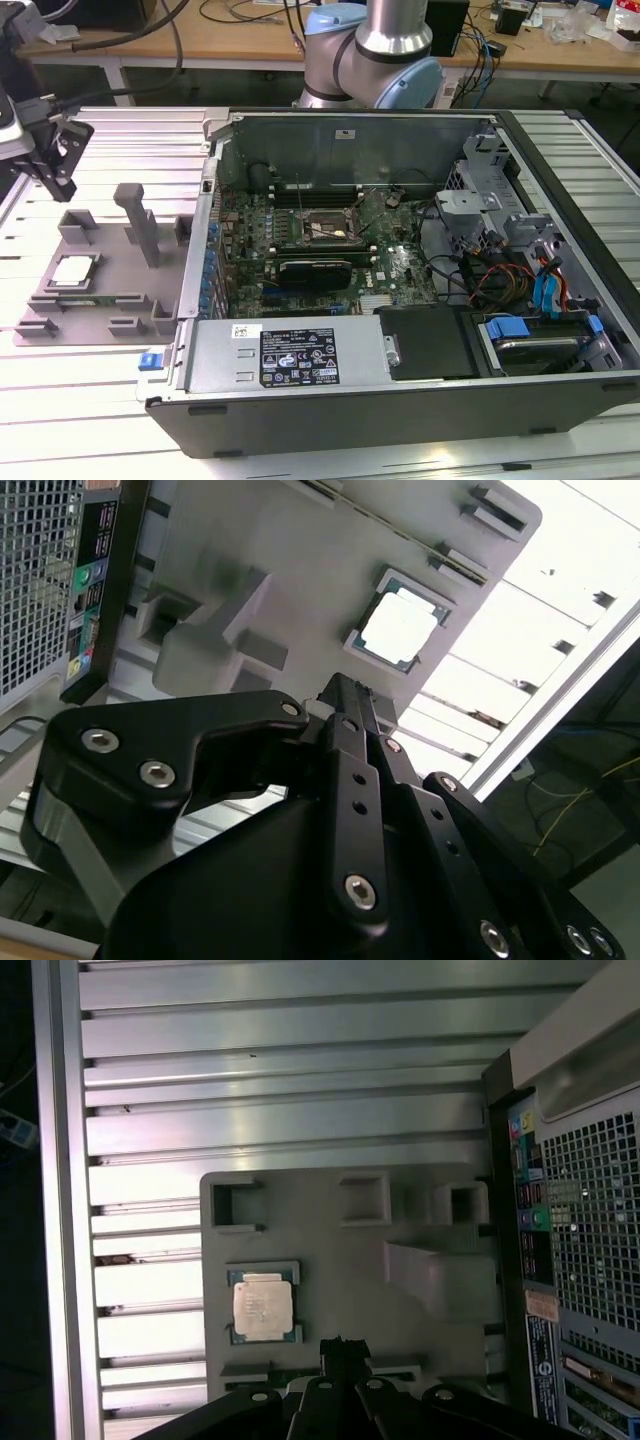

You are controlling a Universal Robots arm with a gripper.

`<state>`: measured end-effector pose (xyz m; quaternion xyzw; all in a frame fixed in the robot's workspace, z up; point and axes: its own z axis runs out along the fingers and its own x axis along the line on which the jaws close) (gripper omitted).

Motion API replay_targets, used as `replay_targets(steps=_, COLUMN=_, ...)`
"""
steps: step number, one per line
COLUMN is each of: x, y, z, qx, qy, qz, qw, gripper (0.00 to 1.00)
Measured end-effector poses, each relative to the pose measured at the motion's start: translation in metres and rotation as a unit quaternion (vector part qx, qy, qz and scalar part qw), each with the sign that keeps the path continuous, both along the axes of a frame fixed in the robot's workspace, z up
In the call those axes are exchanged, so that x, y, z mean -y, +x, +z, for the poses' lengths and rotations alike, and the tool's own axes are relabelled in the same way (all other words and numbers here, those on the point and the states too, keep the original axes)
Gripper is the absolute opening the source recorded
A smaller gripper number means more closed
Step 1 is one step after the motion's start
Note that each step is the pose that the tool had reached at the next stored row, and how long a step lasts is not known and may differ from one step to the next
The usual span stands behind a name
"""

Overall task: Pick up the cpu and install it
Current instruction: 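Reach for the cpu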

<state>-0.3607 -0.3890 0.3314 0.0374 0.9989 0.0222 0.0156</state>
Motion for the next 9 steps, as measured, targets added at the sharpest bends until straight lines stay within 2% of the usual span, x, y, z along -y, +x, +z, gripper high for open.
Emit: replay_targets(steps=9, x=0.0, y=-0.007, z=-0.0088, qx=0.0001, qy=0.0001, qz=0.0, qw=1.0, gripper=0.11)
